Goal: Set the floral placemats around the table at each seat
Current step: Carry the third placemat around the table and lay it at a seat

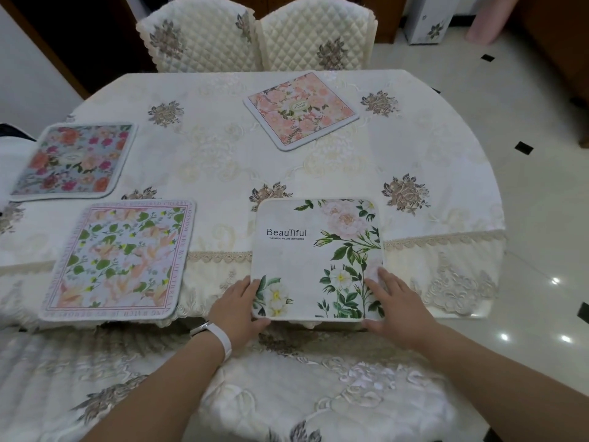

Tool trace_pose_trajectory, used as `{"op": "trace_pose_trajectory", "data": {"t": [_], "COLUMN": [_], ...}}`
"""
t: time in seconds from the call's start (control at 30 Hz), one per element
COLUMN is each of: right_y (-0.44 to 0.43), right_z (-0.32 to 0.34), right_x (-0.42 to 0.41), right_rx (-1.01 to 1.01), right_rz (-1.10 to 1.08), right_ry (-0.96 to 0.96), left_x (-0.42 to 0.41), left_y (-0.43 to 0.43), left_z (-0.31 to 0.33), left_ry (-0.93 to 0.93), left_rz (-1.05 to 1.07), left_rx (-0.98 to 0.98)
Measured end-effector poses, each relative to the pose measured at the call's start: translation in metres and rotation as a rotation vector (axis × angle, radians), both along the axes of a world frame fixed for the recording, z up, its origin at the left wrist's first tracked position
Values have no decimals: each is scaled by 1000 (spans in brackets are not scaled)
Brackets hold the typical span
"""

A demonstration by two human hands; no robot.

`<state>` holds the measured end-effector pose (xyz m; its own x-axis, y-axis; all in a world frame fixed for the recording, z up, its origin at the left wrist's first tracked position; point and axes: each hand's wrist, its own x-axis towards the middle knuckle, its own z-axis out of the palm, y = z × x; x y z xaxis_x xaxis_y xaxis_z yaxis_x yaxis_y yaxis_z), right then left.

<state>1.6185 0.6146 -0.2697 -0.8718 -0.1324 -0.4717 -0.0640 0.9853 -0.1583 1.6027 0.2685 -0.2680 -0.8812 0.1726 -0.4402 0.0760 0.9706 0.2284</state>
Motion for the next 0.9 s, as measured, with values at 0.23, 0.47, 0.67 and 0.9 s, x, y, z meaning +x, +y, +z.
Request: {"op": "trace_pose_trajectory", "data": {"t": [0.23,0.47,0.67,0.9], "right_y": [-3,-7,3,73], "right_z": [2,10,13,34], "right_x": [0,-1,-5,-16], "right_rx": [44,77,5,-249], "right_rz": [28,130,199,319], "right_ry": [7,44,40,-26], "left_x": [1,1,6,19], "left_y": [3,5,12,67], "left_z": [2,3,6,40], "left_ry": [6,2,-11,19], "left_rz": [-38,14,80,388], "left_rx": [-59,-53,-71,30]}}
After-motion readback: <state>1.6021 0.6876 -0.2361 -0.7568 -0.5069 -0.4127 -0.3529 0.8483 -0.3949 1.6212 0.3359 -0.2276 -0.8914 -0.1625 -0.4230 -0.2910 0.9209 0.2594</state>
